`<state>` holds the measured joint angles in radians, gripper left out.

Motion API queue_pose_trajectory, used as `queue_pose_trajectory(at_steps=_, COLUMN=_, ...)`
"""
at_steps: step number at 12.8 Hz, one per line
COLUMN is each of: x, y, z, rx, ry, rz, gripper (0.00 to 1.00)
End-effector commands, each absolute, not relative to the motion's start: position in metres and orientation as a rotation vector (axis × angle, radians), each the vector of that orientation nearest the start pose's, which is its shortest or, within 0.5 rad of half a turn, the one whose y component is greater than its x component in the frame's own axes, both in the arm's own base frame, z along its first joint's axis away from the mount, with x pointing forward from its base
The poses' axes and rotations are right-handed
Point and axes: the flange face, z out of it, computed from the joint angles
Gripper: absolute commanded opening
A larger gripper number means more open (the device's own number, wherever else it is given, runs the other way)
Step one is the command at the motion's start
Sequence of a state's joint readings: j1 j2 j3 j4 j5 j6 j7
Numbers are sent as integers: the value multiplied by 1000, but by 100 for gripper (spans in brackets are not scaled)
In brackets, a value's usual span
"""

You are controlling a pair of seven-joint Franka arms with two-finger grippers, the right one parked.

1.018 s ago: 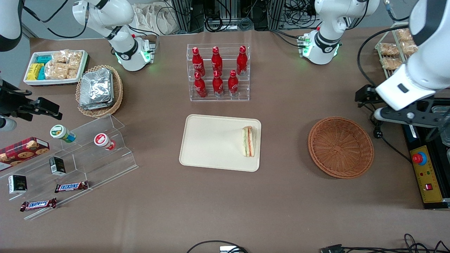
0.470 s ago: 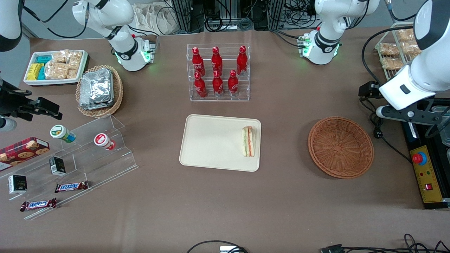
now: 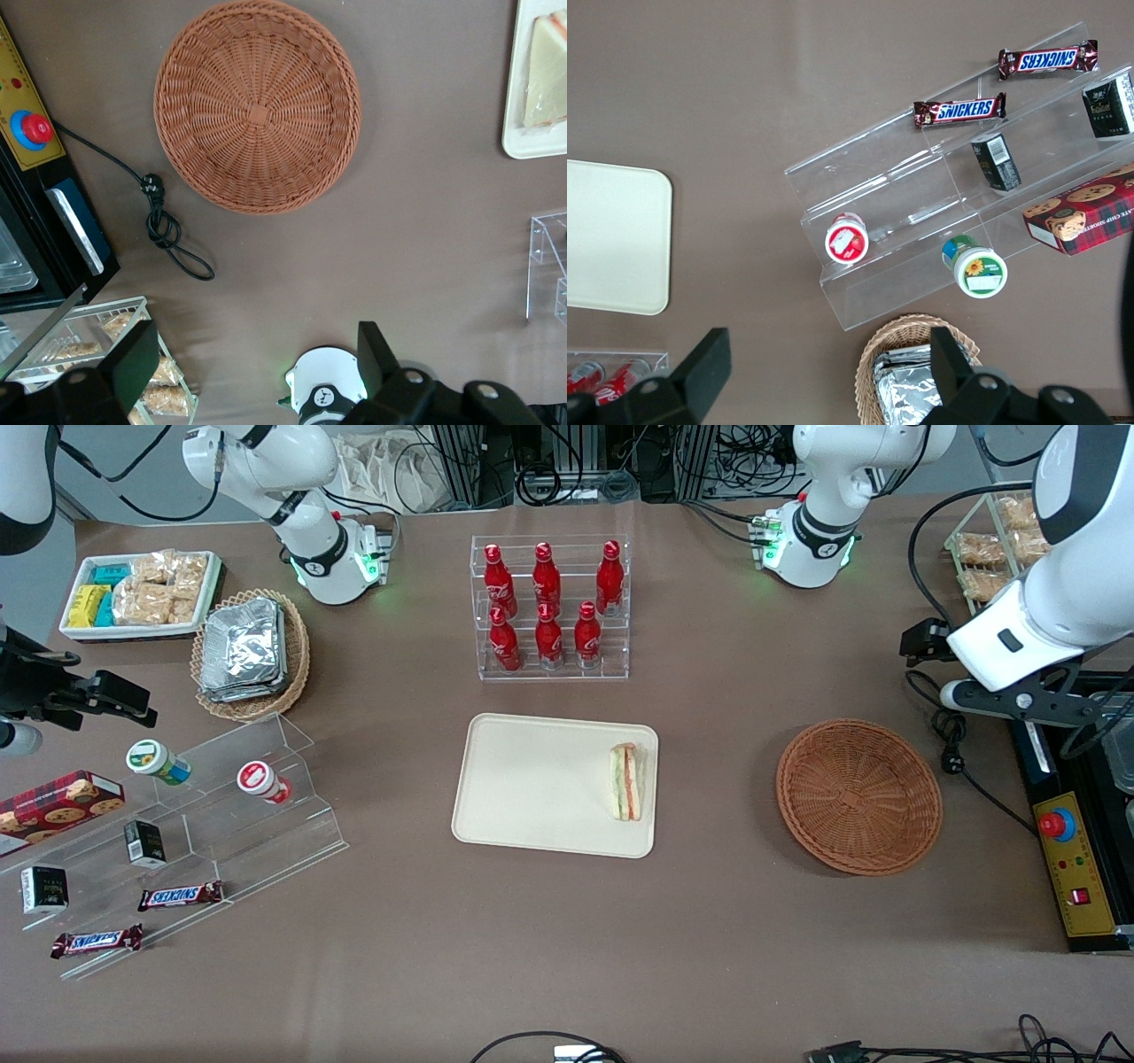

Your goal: Place sandwich from basket to tray

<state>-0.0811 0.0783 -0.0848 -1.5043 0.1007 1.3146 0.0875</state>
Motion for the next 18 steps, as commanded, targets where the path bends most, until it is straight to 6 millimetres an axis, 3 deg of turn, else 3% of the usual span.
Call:
queue_pose_trajectory(at_steps=1, x=528, y=-72, z=596, rx=-2986, ry=364, rz=410, gripper=99)
queue_pose_trajectory(at_steps=6, x=515, y=-51, z=598, rx=-3000, ry=302, rz=363, gripper=100)
queue_pose_trajectory(at_steps=8, x=514, y=-53, z=601, rx=-3000, ry=288, rz=343, gripper=100)
queue_pose_trajectory(at_steps=10, x=515, y=-54, z=604, rx=-2999, ry=200, rz=318, gripper=100)
queue_pose_trajectory(at_steps=14, x=523, y=-49, z=609, rx=-3013, ry=185, rz=220, gripper=100)
queue_pose_trajectory(at_steps=16, x=526, y=-27, z=610, rx=-3038, ry=121, rz=205, gripper=100)
queue_pose_trajectory(at_steps=18, x=527, y=-24, z=609, rx=-3043, ry=112, rz=209, gripper=100)
